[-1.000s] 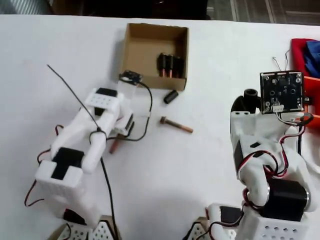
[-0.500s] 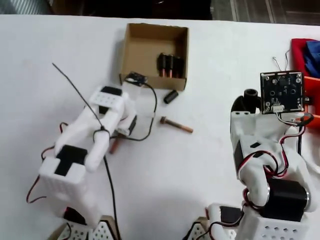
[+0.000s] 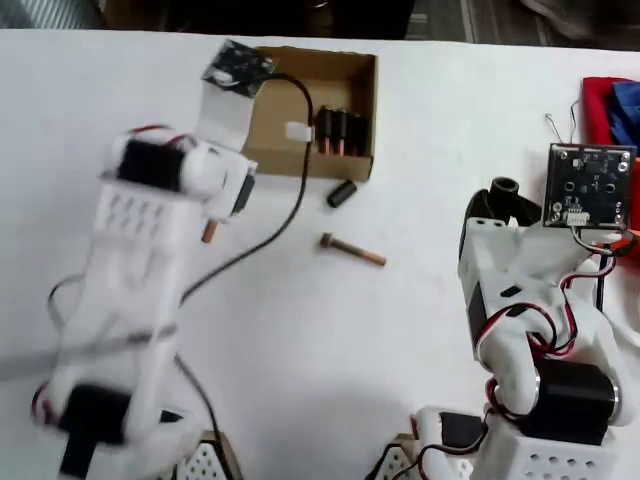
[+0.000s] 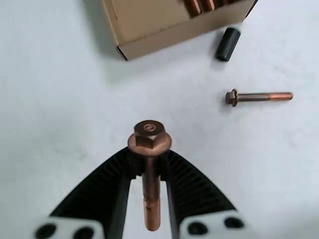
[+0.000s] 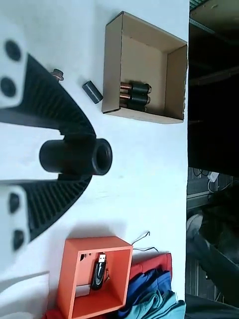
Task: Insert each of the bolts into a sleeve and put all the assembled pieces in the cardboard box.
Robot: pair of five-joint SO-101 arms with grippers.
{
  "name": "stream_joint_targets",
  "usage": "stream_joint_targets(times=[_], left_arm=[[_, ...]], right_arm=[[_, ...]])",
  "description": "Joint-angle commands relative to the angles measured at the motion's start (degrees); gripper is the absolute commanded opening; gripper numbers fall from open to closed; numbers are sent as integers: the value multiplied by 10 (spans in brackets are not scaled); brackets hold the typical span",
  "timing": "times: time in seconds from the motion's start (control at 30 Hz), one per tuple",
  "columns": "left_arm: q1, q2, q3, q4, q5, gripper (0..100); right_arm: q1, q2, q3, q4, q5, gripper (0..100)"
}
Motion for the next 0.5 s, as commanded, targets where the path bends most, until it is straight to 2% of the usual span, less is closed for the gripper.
stream_joint_targets(times=[0.0, 0.07, 0.17, 0.3, 0.47], left_arm=[[11, -142, 17, 4, 56, 26], [10, -200, 46, -21, 94, 26], [11, -270, 103, -91, 128, 26], [11, -339, 181, -183, 135, 28], [5, -401, 263, -183, 150, 29]], right_arm=[[-7, -7, -21, 11, -6, 24], [-12, -7, -21, 25, -12, 24], [-58, -7, -5, 29, -11, 24], [-121, -7, 50, -12, -11, 24], [-145, -7, 98, -81, -11, 24]])
